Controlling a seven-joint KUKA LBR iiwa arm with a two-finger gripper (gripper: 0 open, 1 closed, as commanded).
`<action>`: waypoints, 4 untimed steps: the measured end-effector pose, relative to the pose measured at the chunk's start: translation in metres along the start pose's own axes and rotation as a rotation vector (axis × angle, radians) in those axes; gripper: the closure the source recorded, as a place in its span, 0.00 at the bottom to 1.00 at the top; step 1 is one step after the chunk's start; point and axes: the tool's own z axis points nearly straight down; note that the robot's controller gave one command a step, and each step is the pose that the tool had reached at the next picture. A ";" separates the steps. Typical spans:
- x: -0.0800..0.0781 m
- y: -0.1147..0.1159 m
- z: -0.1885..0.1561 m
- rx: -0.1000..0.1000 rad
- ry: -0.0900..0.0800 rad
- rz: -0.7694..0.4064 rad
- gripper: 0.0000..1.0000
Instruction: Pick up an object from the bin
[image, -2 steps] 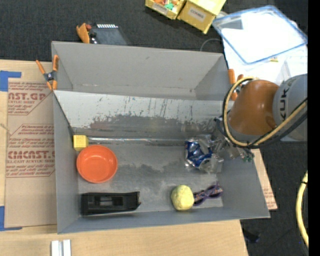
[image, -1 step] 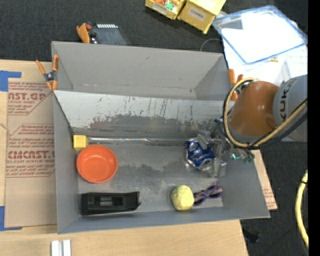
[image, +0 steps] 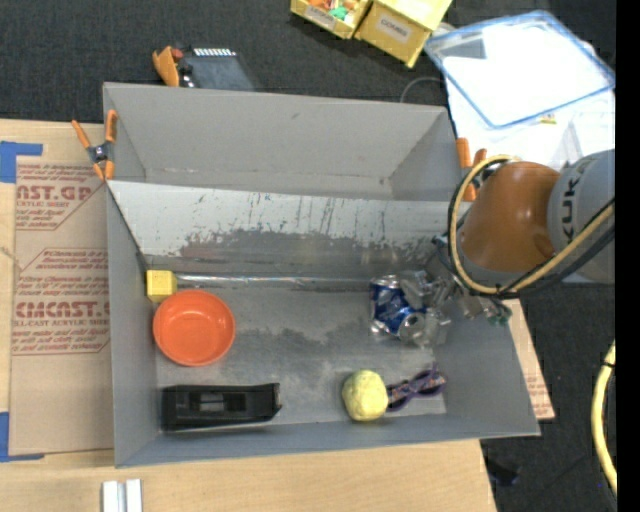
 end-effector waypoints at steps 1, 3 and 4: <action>0.000 0.000 0.000 0.000 0.000 0.000 1.00; -0.012 0.045 0.001 0.003 0.010 0.029 1.00; -0.012 0.045 0.001 0.003 0.009 0.029 1.00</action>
Offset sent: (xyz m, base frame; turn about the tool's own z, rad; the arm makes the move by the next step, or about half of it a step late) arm -0.0032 0.0444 -0.0098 0.0006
